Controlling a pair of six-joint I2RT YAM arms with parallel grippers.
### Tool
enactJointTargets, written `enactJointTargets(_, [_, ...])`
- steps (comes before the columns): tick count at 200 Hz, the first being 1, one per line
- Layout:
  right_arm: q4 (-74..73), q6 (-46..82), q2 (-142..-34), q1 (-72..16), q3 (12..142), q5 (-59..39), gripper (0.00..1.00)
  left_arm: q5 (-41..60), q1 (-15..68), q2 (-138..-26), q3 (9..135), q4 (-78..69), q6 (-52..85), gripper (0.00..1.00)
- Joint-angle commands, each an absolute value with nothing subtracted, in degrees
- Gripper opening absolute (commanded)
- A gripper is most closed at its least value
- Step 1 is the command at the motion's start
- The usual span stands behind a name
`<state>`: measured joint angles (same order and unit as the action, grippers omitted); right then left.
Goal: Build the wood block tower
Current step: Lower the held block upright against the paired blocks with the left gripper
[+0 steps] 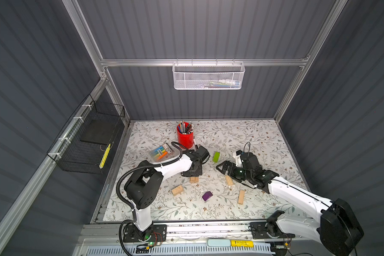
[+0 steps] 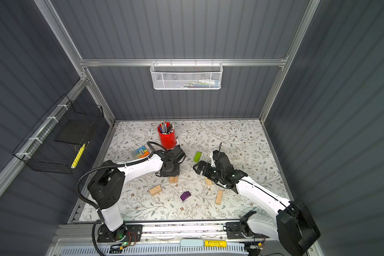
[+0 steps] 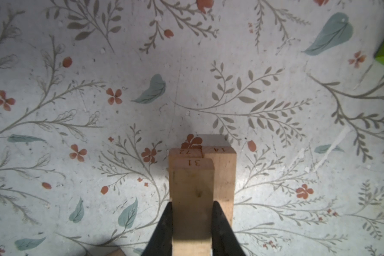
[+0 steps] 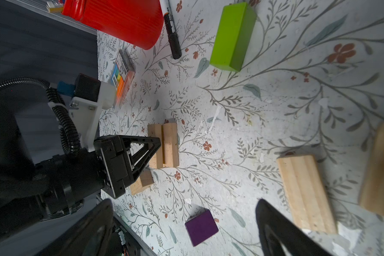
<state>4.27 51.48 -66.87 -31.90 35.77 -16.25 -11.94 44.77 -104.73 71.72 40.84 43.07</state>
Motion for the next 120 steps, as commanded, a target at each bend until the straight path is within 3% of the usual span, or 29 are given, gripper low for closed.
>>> enactJointTargets(1, [3.69, 51.79, -67.39, -31.59, 35.07, -16.31, 0.99, -11.92, 44.30, -105.25, 70.88, 41.56, 43.94, 0.12])
enactJointTargets(120, [3.17, 51.92, -68.02, -31.54, 35.03, -16.65, 0.99, -11.80, 43.90, -105.65, 70.21, 41.22, 44.31, 0.13])
